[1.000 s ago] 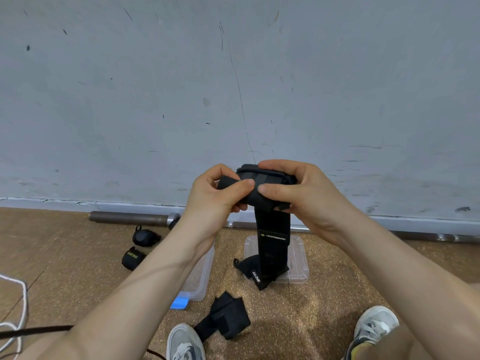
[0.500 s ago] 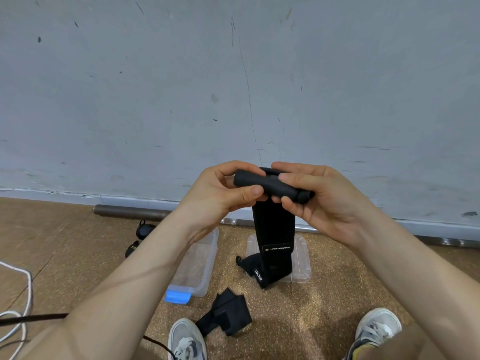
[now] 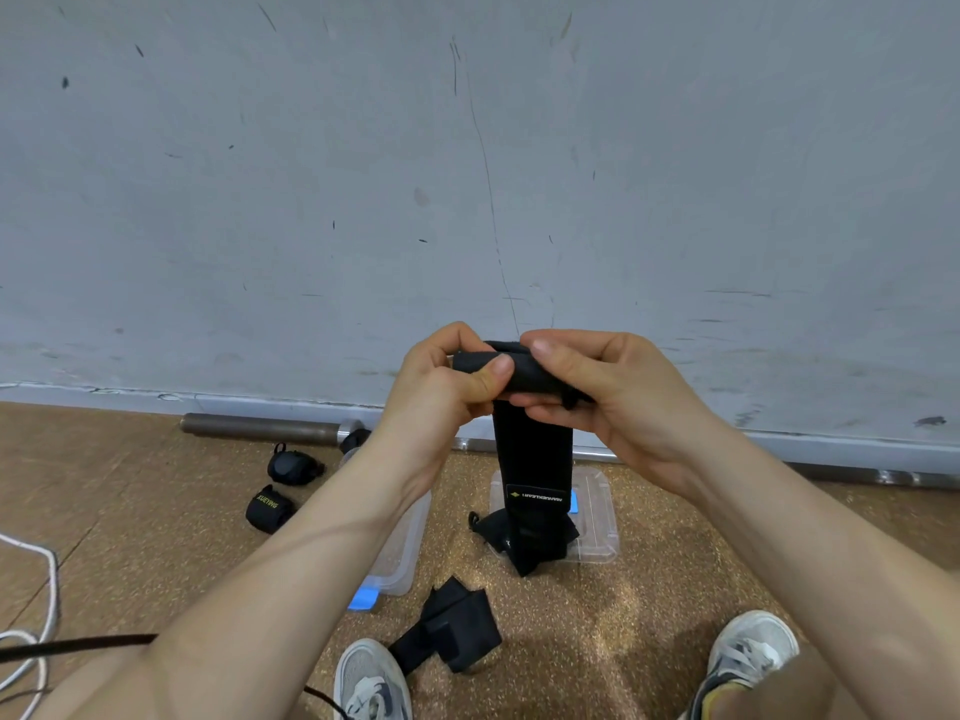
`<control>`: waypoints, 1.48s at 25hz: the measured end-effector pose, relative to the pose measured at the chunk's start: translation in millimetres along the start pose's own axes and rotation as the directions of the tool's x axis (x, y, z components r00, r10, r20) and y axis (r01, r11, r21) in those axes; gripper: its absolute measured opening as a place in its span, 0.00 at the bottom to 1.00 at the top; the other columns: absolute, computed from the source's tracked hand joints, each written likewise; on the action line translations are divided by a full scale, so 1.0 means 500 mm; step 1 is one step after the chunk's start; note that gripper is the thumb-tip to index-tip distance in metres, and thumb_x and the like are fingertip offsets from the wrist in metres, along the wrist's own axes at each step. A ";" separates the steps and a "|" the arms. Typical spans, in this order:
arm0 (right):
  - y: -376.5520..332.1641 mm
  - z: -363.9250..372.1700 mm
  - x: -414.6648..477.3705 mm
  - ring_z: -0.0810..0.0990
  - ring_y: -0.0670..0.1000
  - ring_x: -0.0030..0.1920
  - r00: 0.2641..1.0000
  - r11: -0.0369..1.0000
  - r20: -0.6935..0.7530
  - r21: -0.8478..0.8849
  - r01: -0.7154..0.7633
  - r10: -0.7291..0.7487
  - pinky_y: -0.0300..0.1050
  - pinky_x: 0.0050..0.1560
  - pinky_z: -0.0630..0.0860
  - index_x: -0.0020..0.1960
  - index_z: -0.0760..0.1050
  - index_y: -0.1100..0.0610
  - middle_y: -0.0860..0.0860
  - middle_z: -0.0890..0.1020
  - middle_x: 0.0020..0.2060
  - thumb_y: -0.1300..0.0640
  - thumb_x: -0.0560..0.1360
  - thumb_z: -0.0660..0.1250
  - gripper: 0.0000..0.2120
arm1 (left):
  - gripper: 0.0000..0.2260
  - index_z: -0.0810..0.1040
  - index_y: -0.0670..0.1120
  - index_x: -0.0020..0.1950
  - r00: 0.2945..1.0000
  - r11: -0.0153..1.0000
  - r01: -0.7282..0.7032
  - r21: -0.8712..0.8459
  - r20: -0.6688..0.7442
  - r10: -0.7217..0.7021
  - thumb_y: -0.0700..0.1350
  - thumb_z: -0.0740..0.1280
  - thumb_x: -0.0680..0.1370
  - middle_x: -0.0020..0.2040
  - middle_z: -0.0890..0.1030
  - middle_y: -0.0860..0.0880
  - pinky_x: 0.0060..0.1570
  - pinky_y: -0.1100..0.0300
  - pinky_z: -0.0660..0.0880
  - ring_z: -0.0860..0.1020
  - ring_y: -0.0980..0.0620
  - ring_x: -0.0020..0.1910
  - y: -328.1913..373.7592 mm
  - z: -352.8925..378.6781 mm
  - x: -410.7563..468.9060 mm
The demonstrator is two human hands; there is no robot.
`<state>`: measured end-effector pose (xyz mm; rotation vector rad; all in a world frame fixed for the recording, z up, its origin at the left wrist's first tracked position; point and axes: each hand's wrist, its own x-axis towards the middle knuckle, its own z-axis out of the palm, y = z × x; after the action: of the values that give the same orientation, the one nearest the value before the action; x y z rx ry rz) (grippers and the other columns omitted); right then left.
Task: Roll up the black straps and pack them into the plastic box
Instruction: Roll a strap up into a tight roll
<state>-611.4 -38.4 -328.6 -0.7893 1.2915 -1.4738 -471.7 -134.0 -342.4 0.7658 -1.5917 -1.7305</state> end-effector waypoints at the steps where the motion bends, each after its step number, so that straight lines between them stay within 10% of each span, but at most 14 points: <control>1: 0.001 0.001 0.000 0.87 0.56 0.48 1.000 1.000 -0.004 -0.019 0.024 -0.024 0.44 0.48 0.83 0.55 0.82 0.58 0.58 0.87 0.47 0.54 0.71 0.71 0.14 | 0.11 0.70 0.45 0.37 1.000 1.000 -0.003 0.004 -0.015 0.003 0.35 0.69 0.75 0.33 0.77 0.50 0.35 0.63 0.72 0.76 0.53 0.33 0.001 0.001 0.000; 20: 0.015 0.001 0.003 0.87 0.58 0.48 0.984 0.991 -0.175 0.132 -0.011 0.034 0.45 0.43 0.82 0.54 0.82 0.63 0.59 0.86 0.47 0.61 0.75 0.71 0.10 | 0.10 0.82 0.46 0.44 0.998 0.999 -0.046 0.027 -0.041 0.047 0.47 0.77 0.66 0.37 0.82 0.49 0.45 0.56 0.76 0.80 0.49 0.40 0.001 0.007 -0.006; 30: 0.027 0.022 -0.002 0.87 0.54 0.47 0.971 0.988 -0.196 -0.105 0.116 -0.135 0.46 0.46 0.84 0.49 0.85 0.60 0.56 0.87 0.42 0.58 0.74 0.73 0.07 | 0.09 0.74 0.49 0.42 0.982 0.994 0.018 -0.111 -0.184 -0.038 0.36 0.69 0.75 0.34 0.76 0.49 0.31 0.63 0.67 0.72 0.53 0.32 -0.010 0.038 -0.006; 37: -0.006 0.003 0.003 0.85 0.51 0.34 0.978 0.953 -0.194 -0.304 0.016 -0.078 0.40 0.36 0.81 0.44 0.84 0.60 0.56 0.86 0.36 0.59 0.73 0.74 0.04 | 0.08 0.80 0.45 0.47 0.979 0.991 0.133 -0.026 -0.154 -0.136 0.50 0.69 0.79 0.30 0.76 0.47 0.27 0.63 0.69 0.72 0.54 0.26 -0.028 0.054 -0.015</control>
<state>-611.3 -40.4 -325.6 -0.8879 1.6919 -1.4425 -489.6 -110.8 -354.2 0.9962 -1.4487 -1.7294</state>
